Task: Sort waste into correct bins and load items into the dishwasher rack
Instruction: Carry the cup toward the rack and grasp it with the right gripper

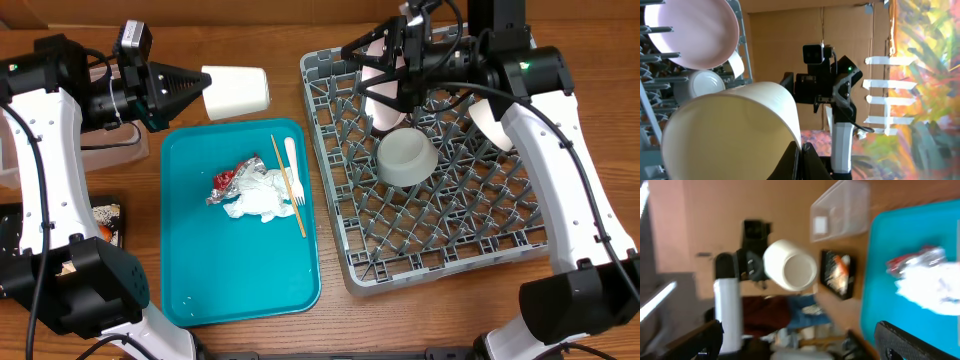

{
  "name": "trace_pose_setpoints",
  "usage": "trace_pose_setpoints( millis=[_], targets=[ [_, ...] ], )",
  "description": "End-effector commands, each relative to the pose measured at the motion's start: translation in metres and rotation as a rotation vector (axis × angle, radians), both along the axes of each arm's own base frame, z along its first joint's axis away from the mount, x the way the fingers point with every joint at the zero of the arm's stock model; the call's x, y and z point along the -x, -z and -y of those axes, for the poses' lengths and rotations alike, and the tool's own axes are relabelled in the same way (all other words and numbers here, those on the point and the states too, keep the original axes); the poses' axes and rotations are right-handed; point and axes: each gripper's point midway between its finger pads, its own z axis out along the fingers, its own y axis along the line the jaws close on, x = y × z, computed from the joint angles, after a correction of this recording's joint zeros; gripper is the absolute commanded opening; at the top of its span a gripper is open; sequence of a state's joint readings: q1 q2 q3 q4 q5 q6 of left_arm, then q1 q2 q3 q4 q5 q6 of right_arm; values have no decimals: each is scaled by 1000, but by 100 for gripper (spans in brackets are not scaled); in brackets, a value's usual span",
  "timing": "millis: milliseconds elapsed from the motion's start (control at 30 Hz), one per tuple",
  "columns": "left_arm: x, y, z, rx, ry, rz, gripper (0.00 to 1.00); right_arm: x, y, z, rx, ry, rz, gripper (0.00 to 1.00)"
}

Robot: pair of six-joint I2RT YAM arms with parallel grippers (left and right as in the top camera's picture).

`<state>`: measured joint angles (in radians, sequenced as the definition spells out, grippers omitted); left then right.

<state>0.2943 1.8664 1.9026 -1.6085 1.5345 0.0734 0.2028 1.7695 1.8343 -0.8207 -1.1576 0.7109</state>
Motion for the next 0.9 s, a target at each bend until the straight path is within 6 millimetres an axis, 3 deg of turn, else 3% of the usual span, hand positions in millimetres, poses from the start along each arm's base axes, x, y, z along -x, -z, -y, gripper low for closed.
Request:
trace_pose_setpoints(
  millis=[0,133,300,600,767,867],
  targets=[
    [3,-10,5,62,12,-43,4,16,-18,-16,-82,-92,-73,100],
    [5,-11,12,74,27,-86,4,18,-22,-29,-88,-96,-100,100],
    [11,-19,23,74,55,-89,4,19,-12,-47,-44,-72,-124,100],
    [17,-33,25,75,58,-95,4,29,11,-79,-14,-128,-192,100],
    [22,-43,26,72,59,-84,4,24,20,-84,-10,-116,-256,100],
    [26,-49,27,65,60,-61,4,25,12,-86,-39,-142,-239,100]
  ],
)
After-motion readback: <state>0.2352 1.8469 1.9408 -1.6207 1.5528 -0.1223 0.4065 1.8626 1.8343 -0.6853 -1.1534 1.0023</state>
